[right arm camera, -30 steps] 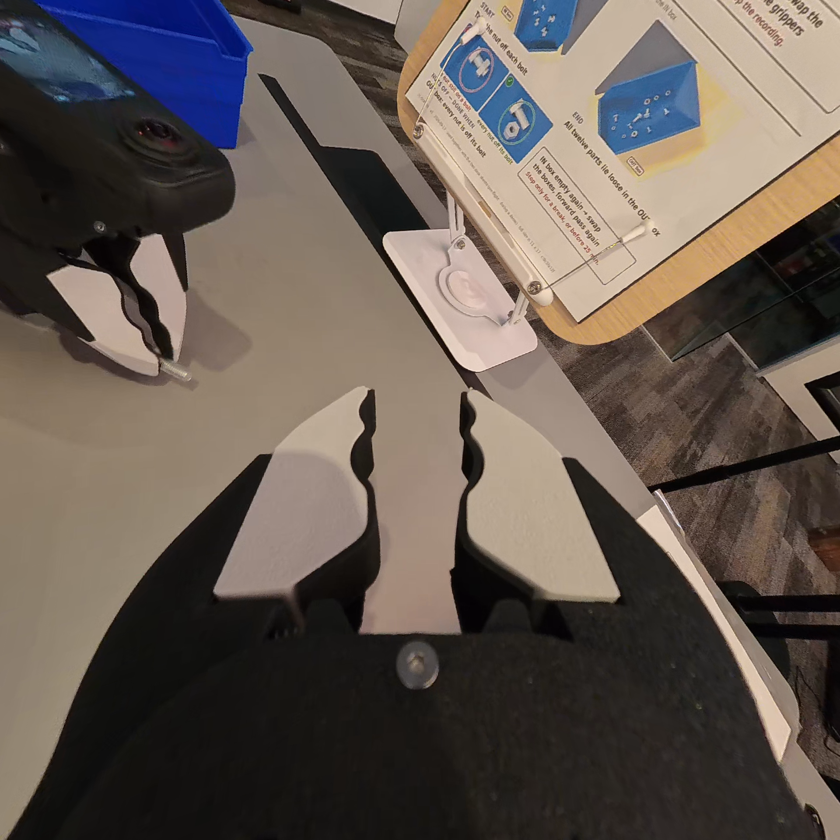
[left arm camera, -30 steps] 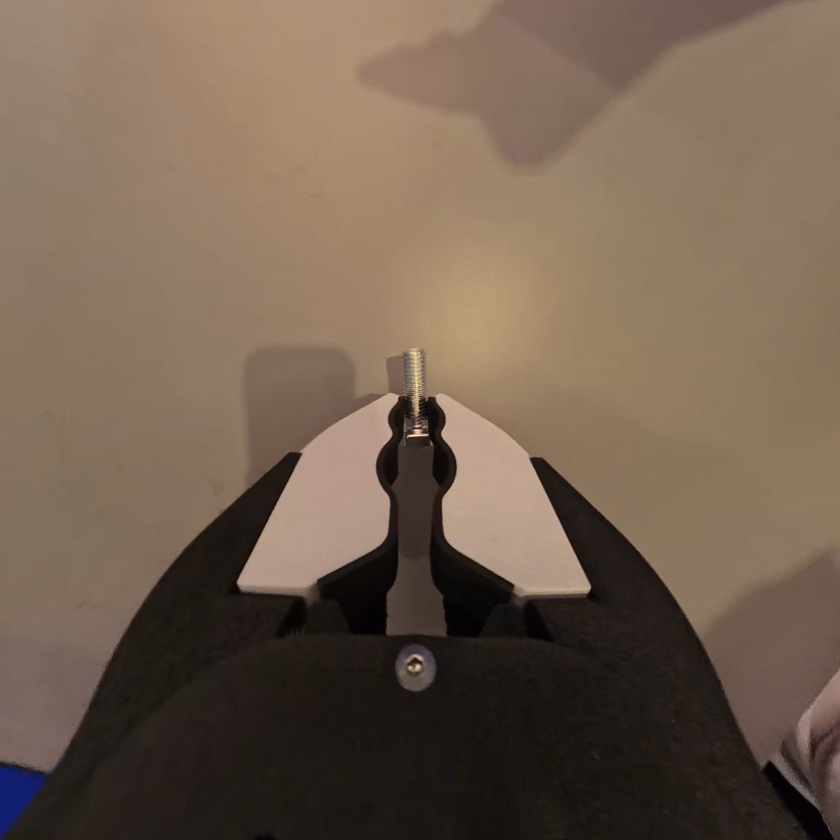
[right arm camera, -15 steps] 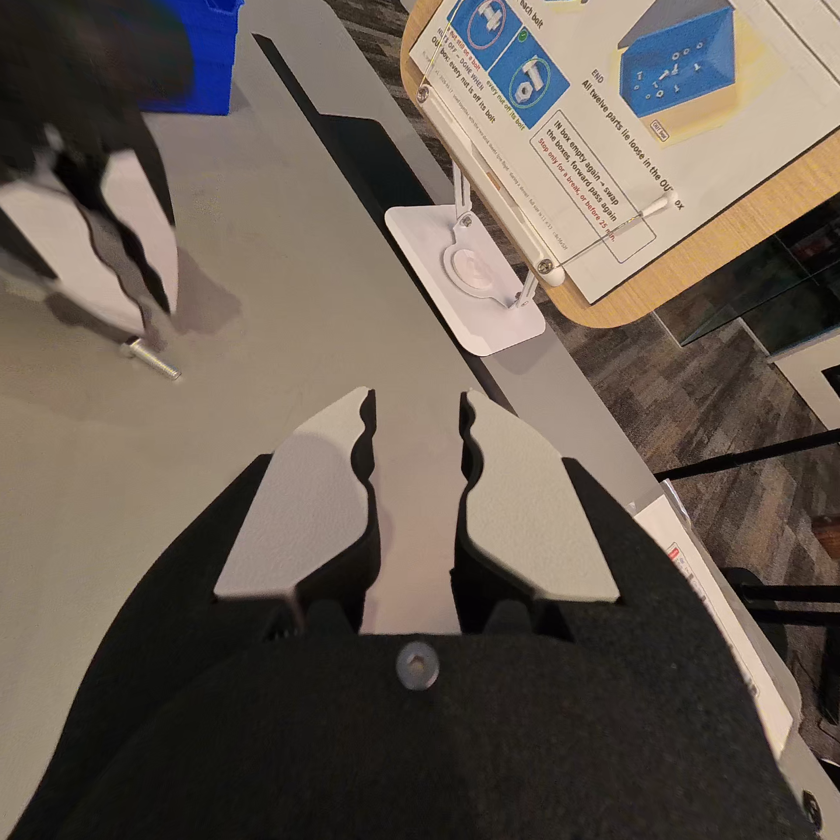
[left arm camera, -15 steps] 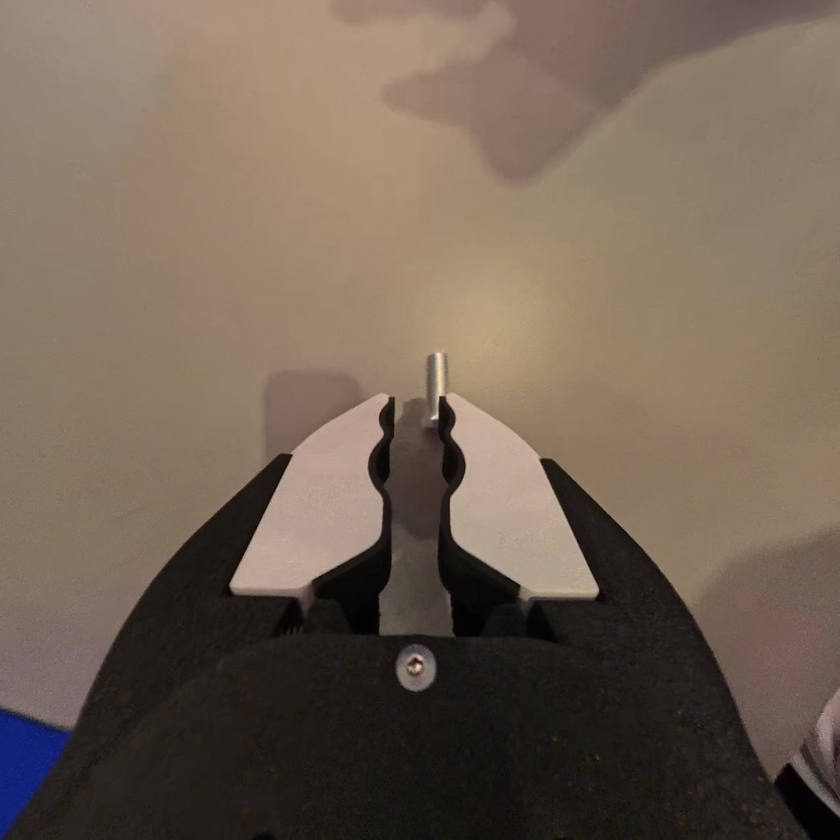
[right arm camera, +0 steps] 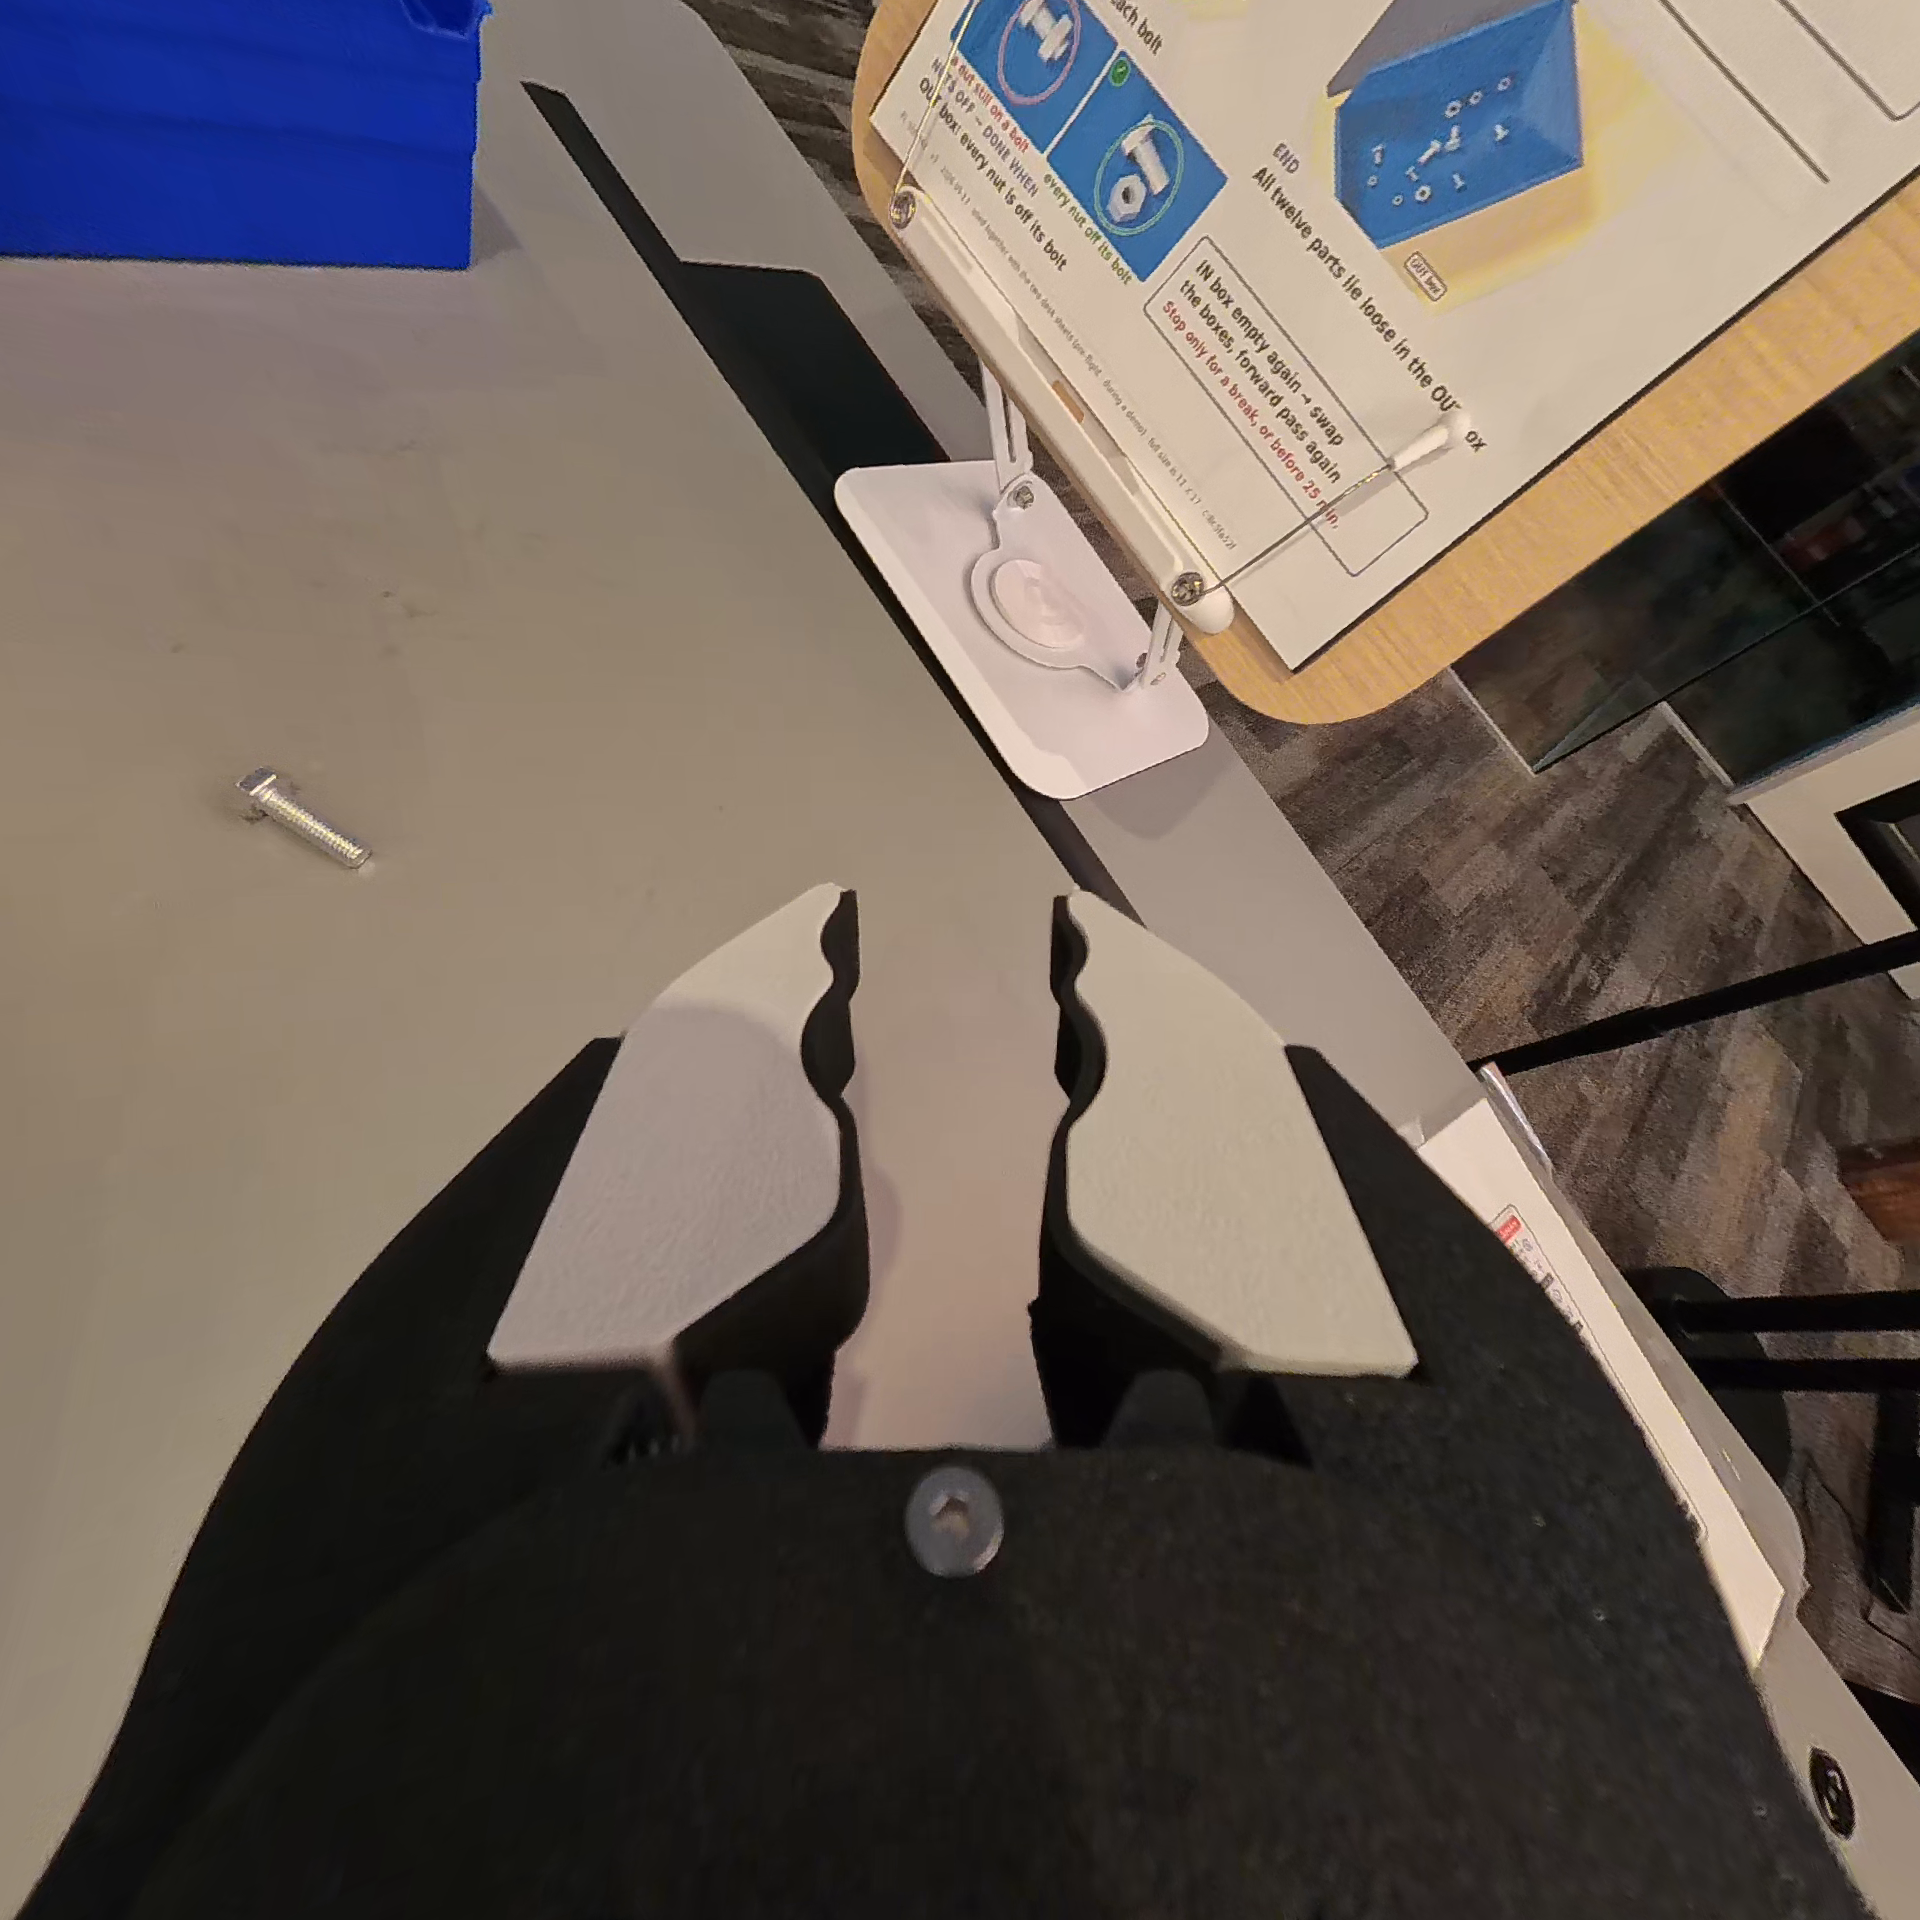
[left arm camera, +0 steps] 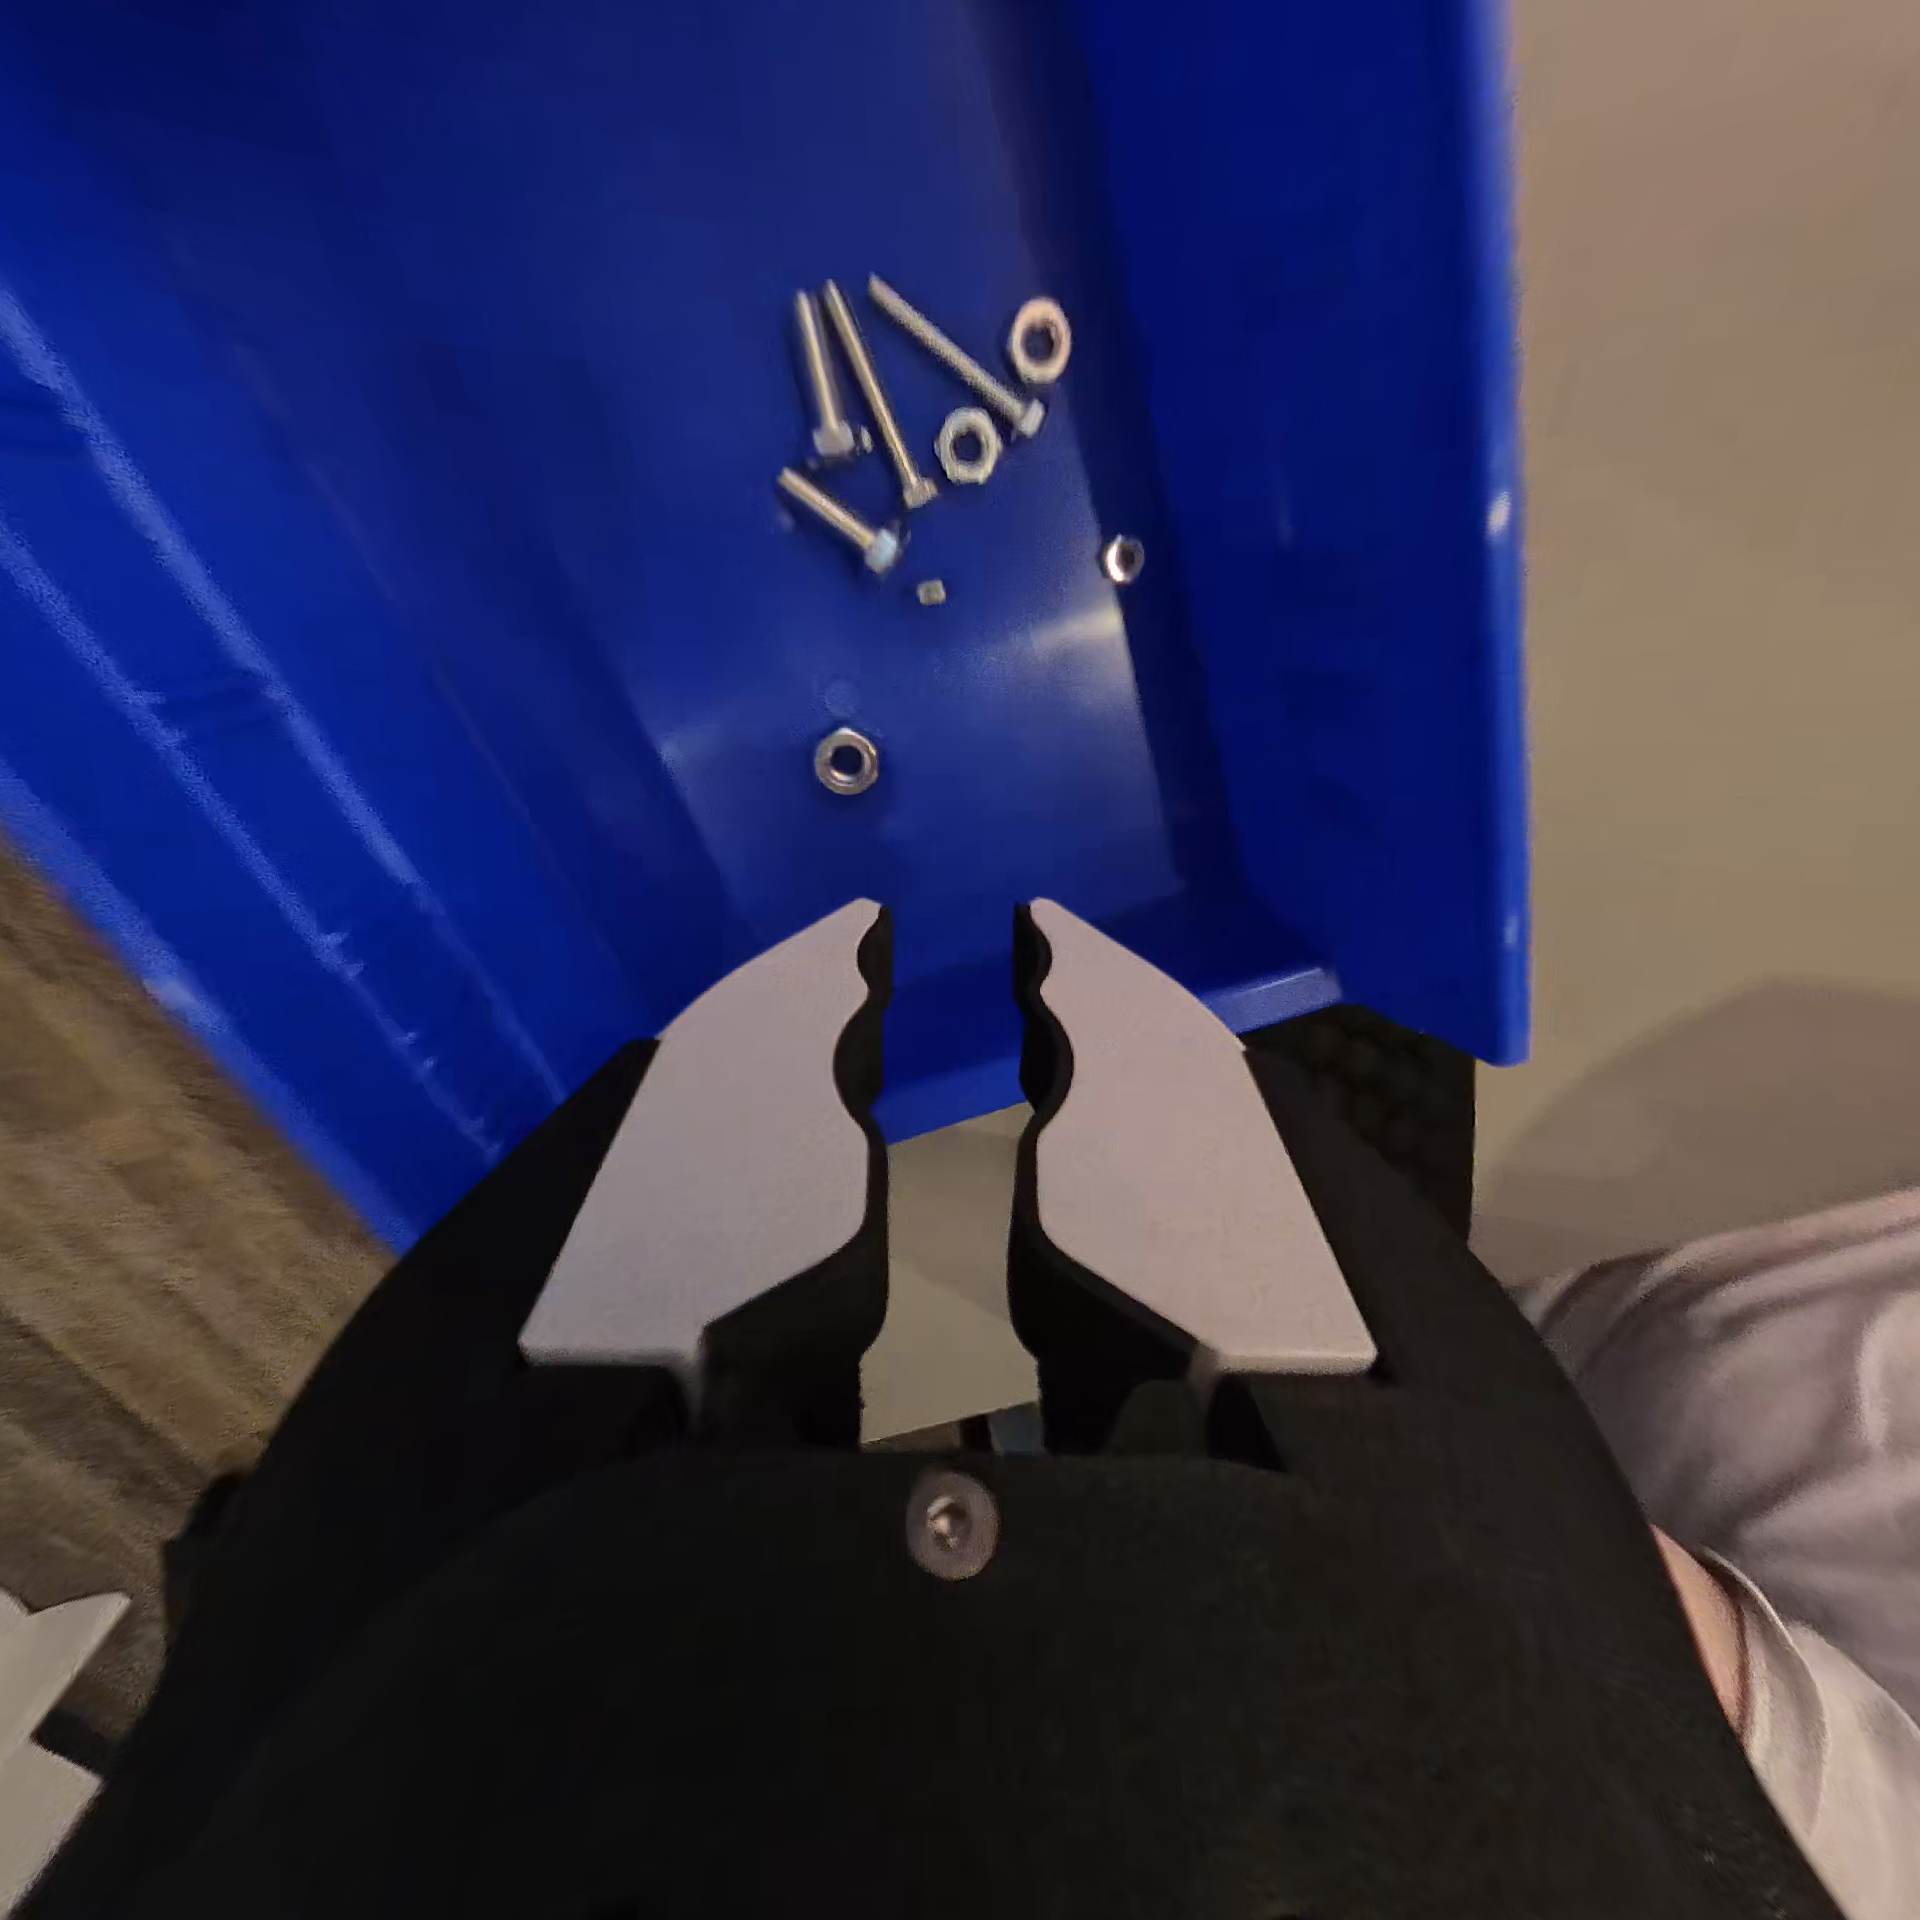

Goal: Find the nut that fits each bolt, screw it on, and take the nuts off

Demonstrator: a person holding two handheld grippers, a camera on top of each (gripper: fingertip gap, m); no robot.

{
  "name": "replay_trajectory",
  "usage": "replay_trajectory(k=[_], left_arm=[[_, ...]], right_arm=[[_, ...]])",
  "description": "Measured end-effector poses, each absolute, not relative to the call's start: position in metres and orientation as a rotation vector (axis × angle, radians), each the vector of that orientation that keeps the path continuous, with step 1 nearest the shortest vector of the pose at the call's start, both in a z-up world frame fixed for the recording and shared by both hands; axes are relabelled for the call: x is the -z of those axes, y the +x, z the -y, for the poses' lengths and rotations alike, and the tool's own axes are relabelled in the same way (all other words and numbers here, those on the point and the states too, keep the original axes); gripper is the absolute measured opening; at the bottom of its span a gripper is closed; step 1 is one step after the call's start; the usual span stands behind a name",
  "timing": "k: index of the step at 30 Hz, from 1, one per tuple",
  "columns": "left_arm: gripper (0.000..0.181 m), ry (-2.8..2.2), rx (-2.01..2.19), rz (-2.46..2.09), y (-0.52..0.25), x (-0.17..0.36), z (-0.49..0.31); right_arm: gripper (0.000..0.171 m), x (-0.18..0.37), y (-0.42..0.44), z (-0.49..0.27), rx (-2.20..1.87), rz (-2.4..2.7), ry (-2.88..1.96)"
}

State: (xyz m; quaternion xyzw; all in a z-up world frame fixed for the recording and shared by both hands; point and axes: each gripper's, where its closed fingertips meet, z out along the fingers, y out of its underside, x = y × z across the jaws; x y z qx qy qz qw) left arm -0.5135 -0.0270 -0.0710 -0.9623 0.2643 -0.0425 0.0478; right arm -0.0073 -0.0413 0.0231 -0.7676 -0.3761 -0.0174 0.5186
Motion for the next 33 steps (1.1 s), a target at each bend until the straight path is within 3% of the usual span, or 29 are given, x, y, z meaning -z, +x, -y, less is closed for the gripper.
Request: replay_trajectory(k=[14, 33], left_arm=[[0.031, -3.084, 0.127, -1.008, -0.525, 0.134, 0.018], [0.031, -3.091, 0.070, -1.038, -0.529, 0.150, 0.006]], right_arm=[[0.034, -0.031, 0.001, 0.046, 0.022, 0.874, -1.829], [0.034, -0.034, 0.001, 0.049, 0.017, 0.884, -1.824]])
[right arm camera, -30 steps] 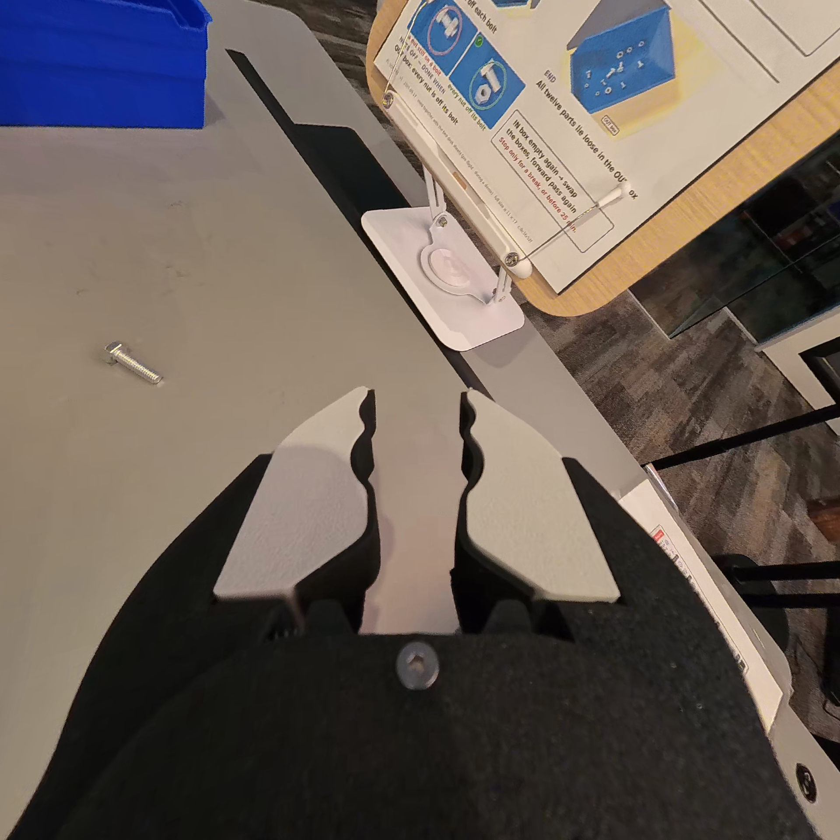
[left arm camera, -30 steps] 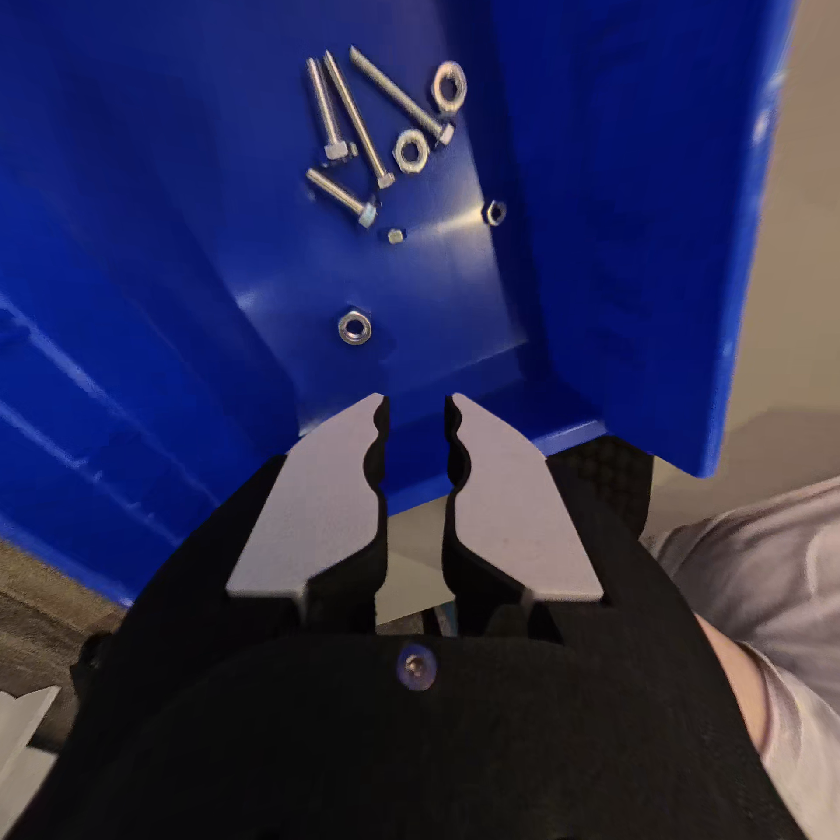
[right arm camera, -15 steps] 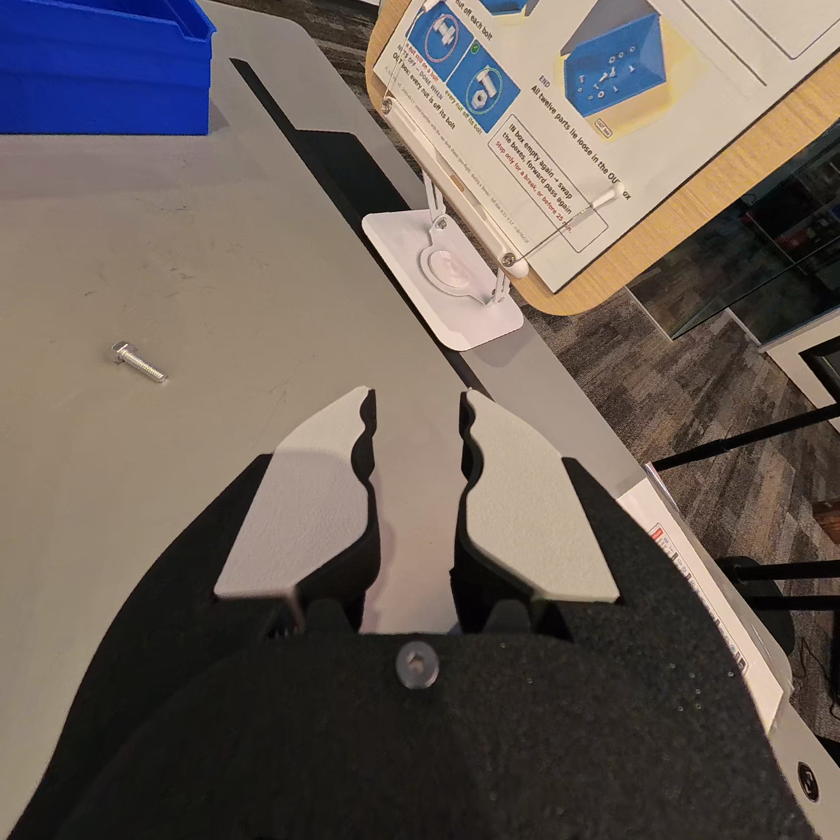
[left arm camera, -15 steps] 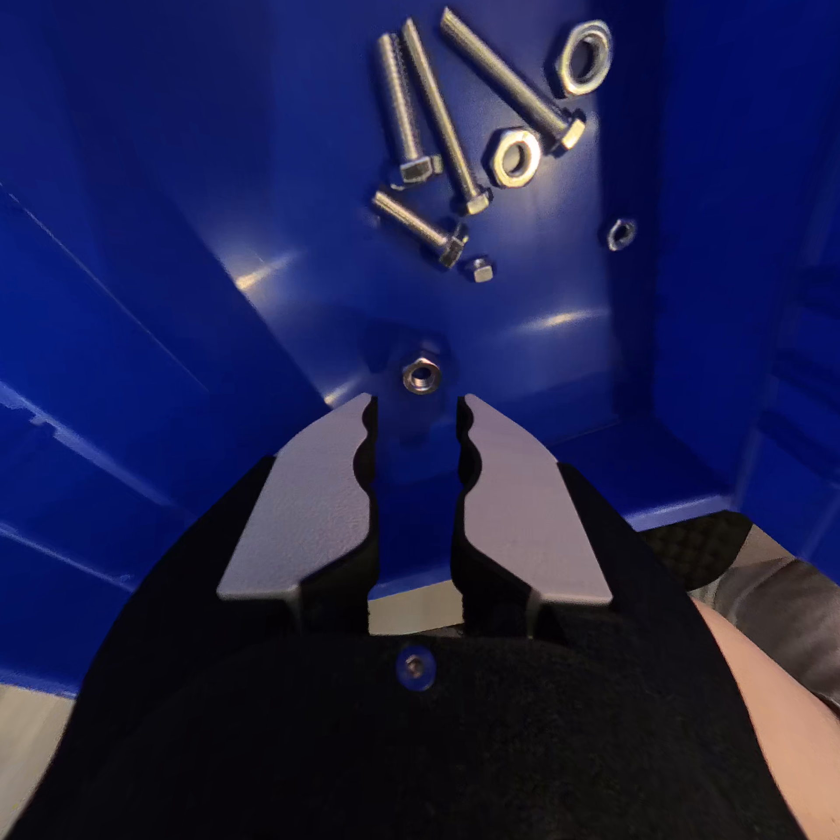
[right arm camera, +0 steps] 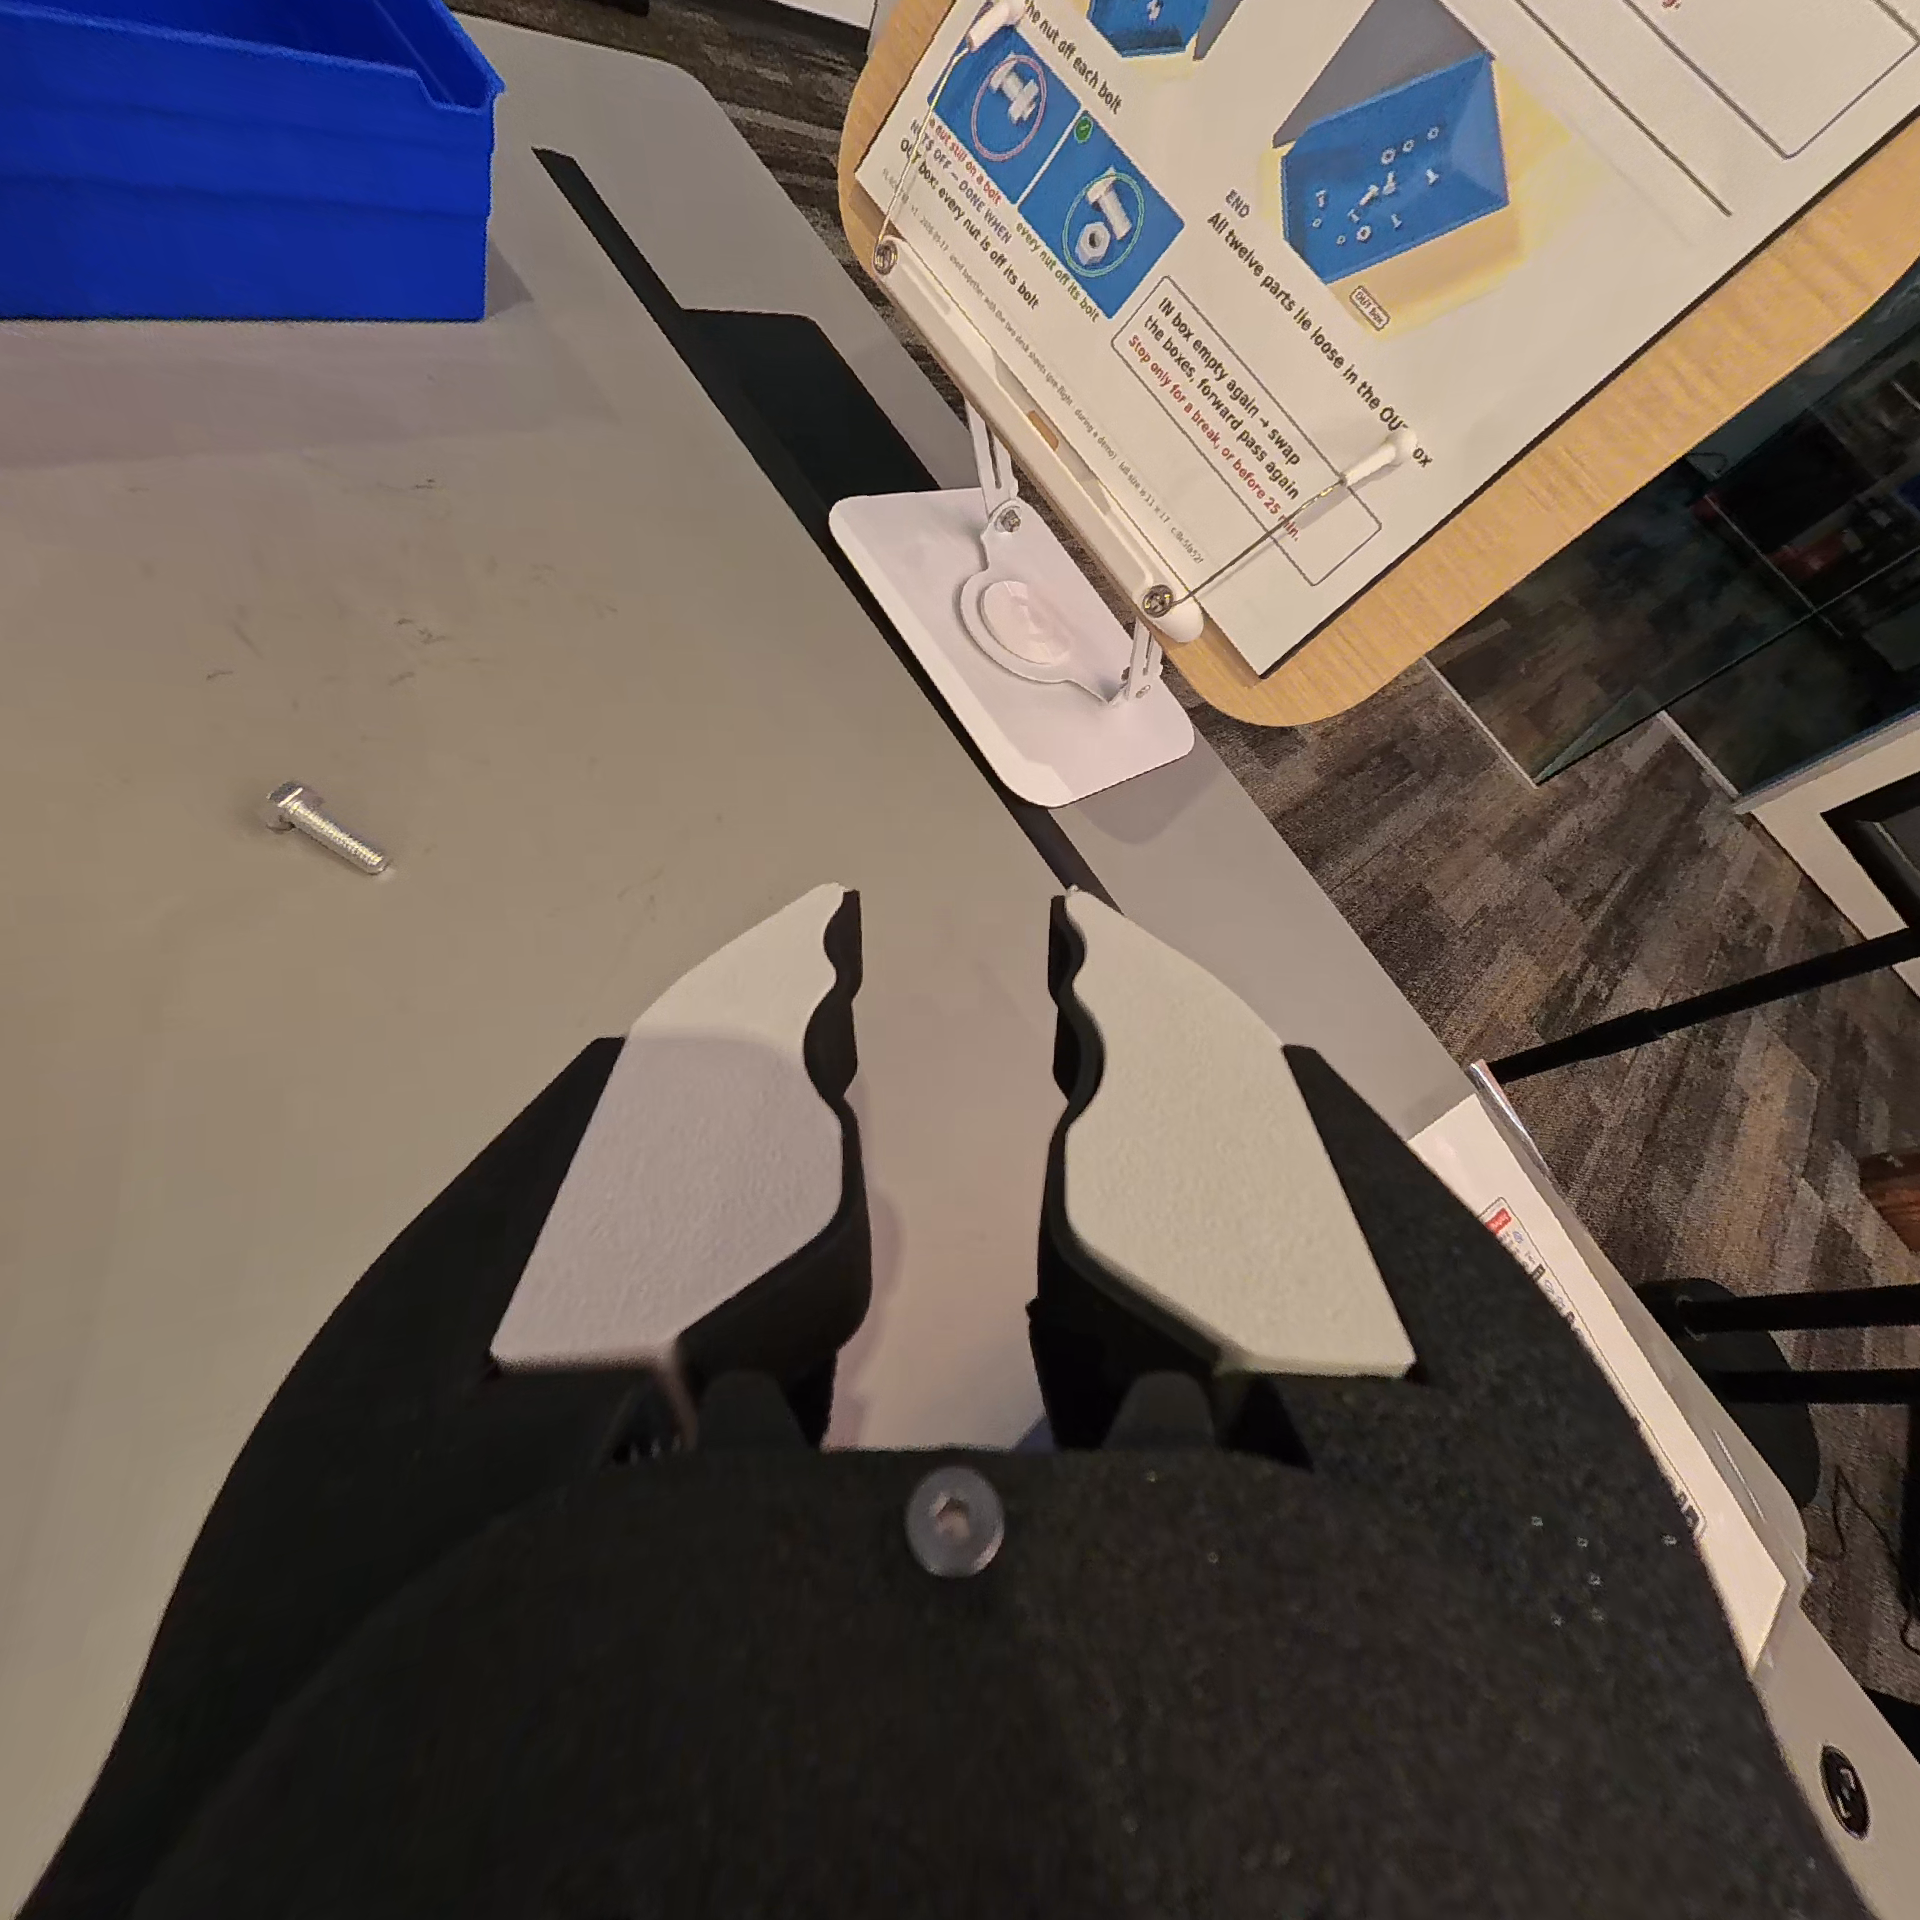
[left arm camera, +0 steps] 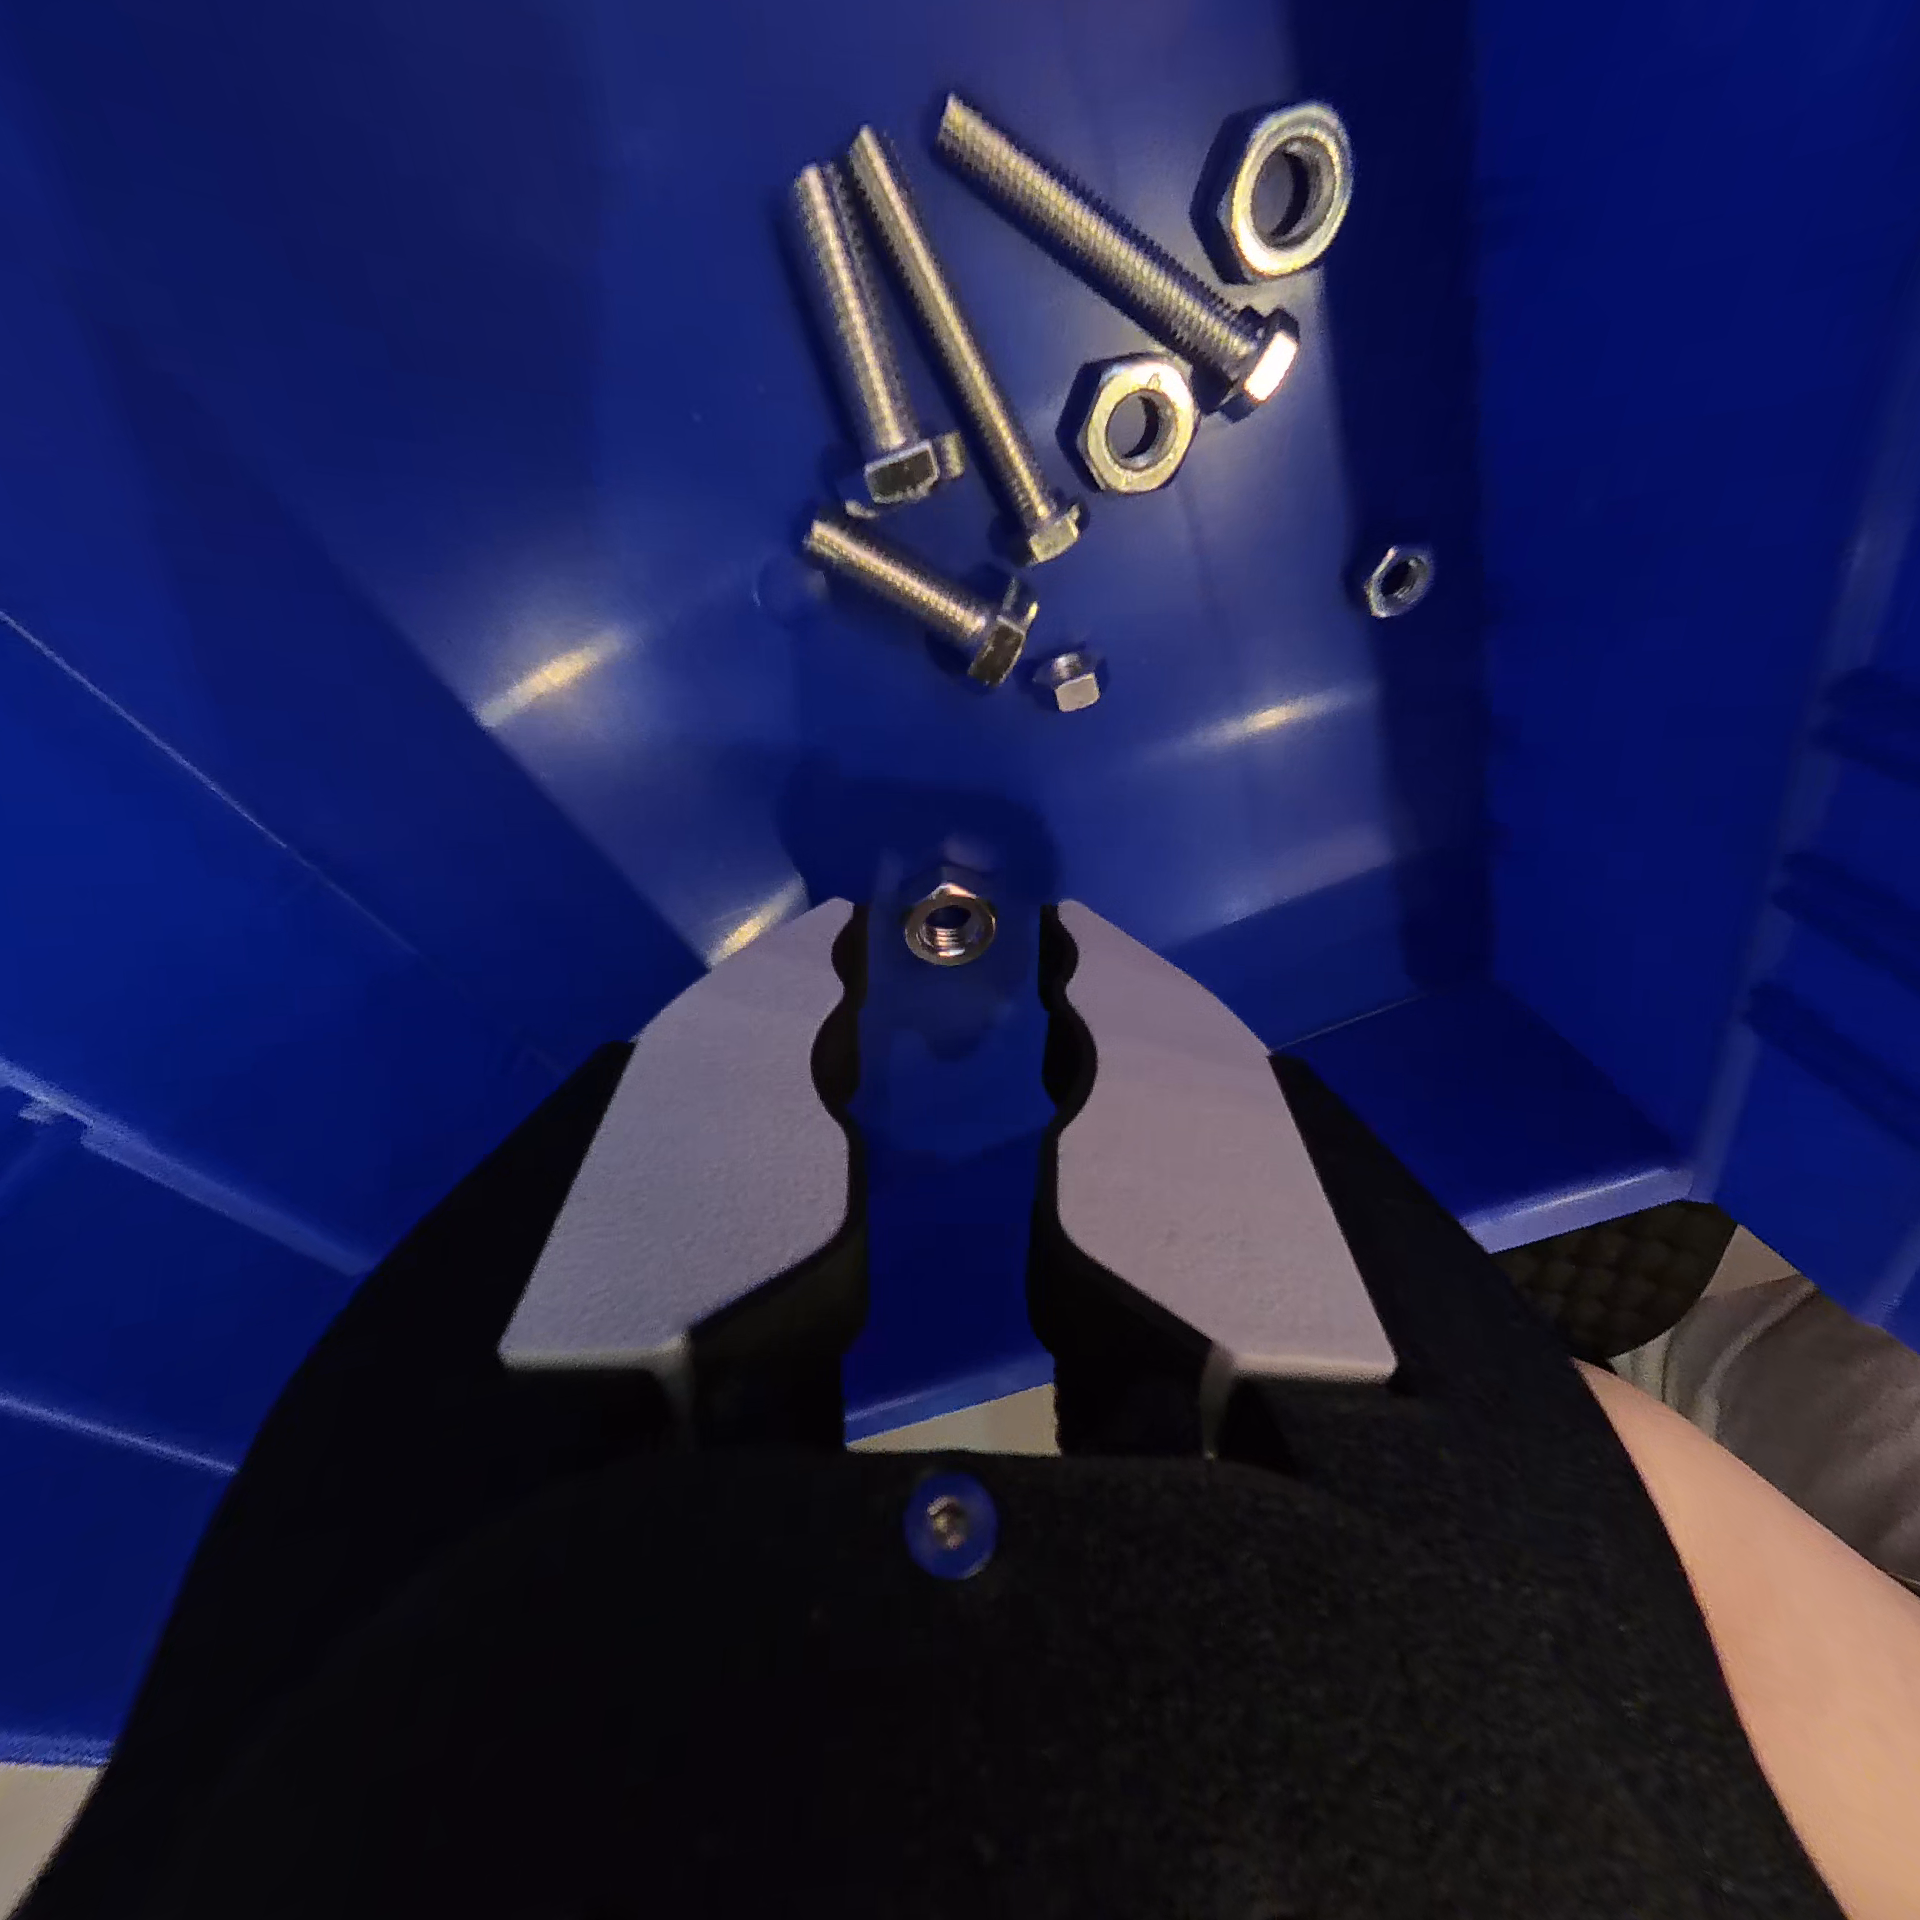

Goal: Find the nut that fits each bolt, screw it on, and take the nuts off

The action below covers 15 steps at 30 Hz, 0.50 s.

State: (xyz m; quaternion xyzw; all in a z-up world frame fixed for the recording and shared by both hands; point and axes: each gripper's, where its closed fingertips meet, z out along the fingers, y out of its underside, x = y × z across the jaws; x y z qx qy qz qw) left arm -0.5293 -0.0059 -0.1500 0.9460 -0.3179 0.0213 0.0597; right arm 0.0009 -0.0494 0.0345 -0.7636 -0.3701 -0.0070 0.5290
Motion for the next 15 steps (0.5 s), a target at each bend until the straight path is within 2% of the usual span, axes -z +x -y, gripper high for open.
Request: replay_trajectory(k=[3, 6, 10, 15], left_arm=[[0.029, 2.869, -0.066, 0.959, -0.530, 0.150, 0.005], [0.017, 2.872, -0.026, 0.981, -0.535, 0.151, 0.002], [0.017, 2.874, 0.003, 0.964, -0.542, 0.147, 0.002], [0.017, 3.074, -0.085, 1.033, -0.528, 0.106, -0.013]], right_arm=[[0.034, -0.033, 0.000, 0.050, 0.017, 0.890, -1.828], [0.034, -0.032, -0.001, 0.050, 0.021, 0.897, -1.830], [0.034, -0.031, -0.002, 0.050, 0.028, 0.905, -1.831], [0.034, -0.034, 0.000, 0.050, 0.032, 0.897, -1.827]])
